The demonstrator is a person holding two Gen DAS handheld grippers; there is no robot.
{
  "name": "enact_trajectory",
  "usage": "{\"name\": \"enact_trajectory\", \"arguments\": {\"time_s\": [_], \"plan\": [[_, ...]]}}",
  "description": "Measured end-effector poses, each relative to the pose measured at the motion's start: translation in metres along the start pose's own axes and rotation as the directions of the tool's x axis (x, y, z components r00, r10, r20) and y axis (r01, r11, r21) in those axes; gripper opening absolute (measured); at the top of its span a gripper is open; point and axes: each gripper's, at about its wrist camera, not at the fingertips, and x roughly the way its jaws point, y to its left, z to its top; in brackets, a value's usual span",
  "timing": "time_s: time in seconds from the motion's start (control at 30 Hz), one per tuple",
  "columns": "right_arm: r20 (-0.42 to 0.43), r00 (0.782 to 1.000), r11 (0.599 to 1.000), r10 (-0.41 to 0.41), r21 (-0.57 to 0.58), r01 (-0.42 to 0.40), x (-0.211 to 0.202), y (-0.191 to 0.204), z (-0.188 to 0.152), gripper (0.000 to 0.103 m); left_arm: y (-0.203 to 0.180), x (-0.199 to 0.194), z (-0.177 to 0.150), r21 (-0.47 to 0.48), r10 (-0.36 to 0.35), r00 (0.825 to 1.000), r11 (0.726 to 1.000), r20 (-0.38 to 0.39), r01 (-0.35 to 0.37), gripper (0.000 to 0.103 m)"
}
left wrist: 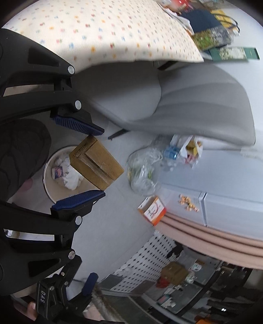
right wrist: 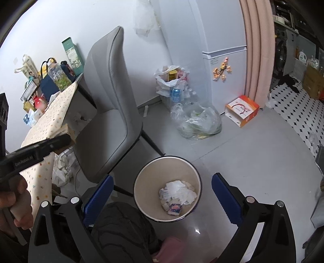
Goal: Collect trash
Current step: 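Carry the box and packet to the beige bin and open both grippers, then move both tools back over the table toward the last tissue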
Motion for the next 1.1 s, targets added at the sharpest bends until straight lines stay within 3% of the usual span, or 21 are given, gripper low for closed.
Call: {"name": "enact_trajectory", "arguments": {"time_s": [0.13,0.2,0.27,0.53,0.9,1.1], "plan": [[0.01,1.0,0.999,-0.018,0.039,0.018,-0.005,-0.017,-0.002,0.095,-0.02,0.008,0.0,0.047,-0.048,0.999,0.998,-0.023,0.049,0.062],[0.005,1.0,0.998,-0.024,0.055,0.024,-0.004,-0.025,-0.006,0.095,-0.028,0.006,0.001,0.073,-0.038,0.999,0.997,-0.01,0.038,0.089],[-0.002,1.0,0.998,-0.024,0.057,0.024,-0.002,-0.027,-0.008,0.095,-0.03,0.004,0.001,0.074,-0.031,0.999,0.997,0.009,0.03,0.095],[-0.012,1.0,0.999,0.0,0.046,0.001,0.006,-0.019,-0.012,0.095,-0.01,-0.005,0.0,0.019,-0.008,1.0,1.0,0.007,0.008,0.095],[0.022,1.0,0.999,0.022,-0.033,-0.022,0.0,0.028,-0.007,0.095,0.041,-0.05,-0.011,-0.079,0.063,0.993,0.995,0.096,-0.056,0.095],[0.12,0.992,0.992,0.029,-0.122,-0.015,-0.023,0.075,0.004,0.095,0.082,-0.079,-0.019,-0.17,0.109,0.983,0.982,0.144,-0.084,0.095]]}}
